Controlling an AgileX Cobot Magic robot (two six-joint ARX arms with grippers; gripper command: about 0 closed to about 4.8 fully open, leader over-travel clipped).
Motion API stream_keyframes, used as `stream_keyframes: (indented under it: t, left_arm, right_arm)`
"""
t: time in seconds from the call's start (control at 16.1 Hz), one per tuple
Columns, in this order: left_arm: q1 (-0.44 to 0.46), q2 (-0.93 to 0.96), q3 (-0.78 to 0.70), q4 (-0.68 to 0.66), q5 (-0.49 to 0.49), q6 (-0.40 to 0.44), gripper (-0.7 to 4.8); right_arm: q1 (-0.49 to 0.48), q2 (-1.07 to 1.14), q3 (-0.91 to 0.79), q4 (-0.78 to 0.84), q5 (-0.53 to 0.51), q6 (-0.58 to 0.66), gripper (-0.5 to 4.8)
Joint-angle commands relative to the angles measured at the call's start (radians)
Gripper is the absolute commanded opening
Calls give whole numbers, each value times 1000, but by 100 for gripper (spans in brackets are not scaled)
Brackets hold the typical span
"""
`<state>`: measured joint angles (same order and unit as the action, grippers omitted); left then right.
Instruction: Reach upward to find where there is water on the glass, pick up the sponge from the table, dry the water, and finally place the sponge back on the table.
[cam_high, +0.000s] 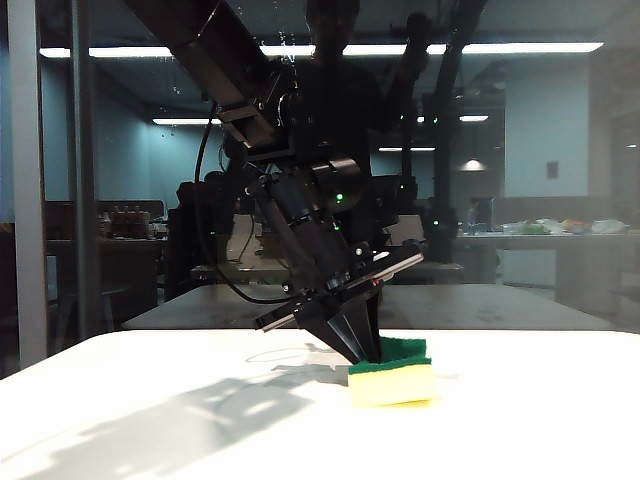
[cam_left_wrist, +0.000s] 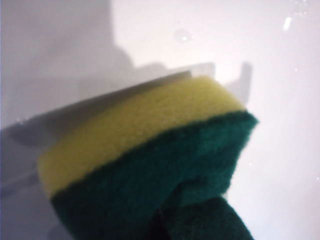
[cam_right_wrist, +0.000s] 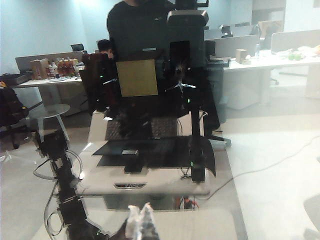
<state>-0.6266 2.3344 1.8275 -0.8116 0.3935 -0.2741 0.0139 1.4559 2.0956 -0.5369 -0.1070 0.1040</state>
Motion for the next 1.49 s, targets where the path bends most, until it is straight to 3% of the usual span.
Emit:
stream_keyframes:
  t: [0.06,0.62,0.93,1.06,1.31,1.49]
  left_arm:
    - [2,-54,-9,-23,-31,13,-6]
    - [5,-439,-8,210,-39,13,-6]
    - [15,-653,-3,457,-106,119,-6]
    - [29,-671,54,458,-130,143,-6]
    - [92,-671,237,485,-207,282,-6]
    - [139,-672,268,605,-214,312,-6]
  right_arm:
    - [0,-4,3,18,0,-4,-2]
    - [0,-4,3,18,0,-4,-2]
    - [0,-4,3,18,-3,-3,-2]
    - [0,-4,3,17,-3,-3,-2]
    - [0,-6,3,18,-31,-3,-2]
    - [0,-5,3,17,-76,-3,-2]
